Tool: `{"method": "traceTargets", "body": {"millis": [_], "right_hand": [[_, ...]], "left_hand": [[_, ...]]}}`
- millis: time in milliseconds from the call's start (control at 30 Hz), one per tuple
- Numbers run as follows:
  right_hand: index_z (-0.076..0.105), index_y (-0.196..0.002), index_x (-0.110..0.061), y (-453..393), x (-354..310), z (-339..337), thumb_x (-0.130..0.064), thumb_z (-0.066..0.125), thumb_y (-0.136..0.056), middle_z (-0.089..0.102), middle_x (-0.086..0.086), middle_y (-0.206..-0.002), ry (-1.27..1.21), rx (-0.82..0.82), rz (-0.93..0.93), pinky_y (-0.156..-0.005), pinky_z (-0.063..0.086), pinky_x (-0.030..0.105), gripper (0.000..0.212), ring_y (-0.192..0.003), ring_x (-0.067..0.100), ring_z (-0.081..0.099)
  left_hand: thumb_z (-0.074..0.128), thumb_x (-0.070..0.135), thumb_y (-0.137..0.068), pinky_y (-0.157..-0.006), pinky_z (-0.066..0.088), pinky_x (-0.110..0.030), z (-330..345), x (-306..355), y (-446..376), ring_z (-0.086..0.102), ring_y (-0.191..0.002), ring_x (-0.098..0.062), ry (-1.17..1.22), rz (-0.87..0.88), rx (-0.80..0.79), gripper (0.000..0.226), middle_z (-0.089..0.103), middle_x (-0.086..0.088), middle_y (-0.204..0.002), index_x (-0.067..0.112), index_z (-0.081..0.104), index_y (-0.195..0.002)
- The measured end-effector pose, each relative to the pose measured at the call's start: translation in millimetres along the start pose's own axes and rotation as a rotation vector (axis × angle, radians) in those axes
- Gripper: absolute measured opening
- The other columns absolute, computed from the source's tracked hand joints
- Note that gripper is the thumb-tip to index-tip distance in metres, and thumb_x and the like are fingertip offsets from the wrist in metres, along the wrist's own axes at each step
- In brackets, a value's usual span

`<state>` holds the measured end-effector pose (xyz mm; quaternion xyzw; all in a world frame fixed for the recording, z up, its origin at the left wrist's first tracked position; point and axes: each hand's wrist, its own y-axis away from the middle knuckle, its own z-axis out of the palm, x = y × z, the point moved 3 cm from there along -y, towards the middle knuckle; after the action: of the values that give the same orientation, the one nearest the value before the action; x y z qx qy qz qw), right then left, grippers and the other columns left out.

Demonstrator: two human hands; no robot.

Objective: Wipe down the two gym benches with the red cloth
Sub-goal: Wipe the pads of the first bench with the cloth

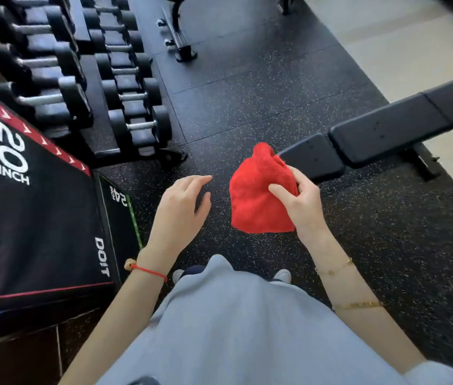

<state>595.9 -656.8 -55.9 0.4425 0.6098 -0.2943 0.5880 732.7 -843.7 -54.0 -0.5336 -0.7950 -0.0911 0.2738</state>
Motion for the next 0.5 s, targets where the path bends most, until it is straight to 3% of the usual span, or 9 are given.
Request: {"method": "traceTargets", "body": {"millis": [267, 500], "right_hand": [[0.064, -0.117, -0.016, -17.5, 17.2, -151.0, -0.001, 0.067, -0.085, 0.071, -0.006, -0.102, 0.03, 0.078, 0.017, -0.085, 0.05, 0.015, 0.036, -0.092, -0.002, 0.065], [0.065, -0.117, -0.015, -54.8, 42.4, -223.8, -0.003, 0.067, -0.084, 0.07, -0.006, -0.102, 0.06, 0.101, 0.058, -0.084, 0.05, 0.014, 0.035, -0.095, 0.003, 0.065]], "left_hand": [[0.059, 0.014, -0.094, -0.099, 0.049, -0.041, 99.7, 116.3, -30.7, 0.061, -0.113, -0.024, 0.049, 0.05, -0.051, 0.032, 0.067, -0.005, -0.122, 0.011, 0.063, -0.126], [0.058, 0.013, -0.094, -0.098, 0.049, -0.044, 150.7, 165.5, -67.3, 0.06, -0.113, -0.026, 0.01, 0.043, -0.084, 0.031, 0.067, -0.005, -0.123, 0.01, 0.063, -0.125]]}}
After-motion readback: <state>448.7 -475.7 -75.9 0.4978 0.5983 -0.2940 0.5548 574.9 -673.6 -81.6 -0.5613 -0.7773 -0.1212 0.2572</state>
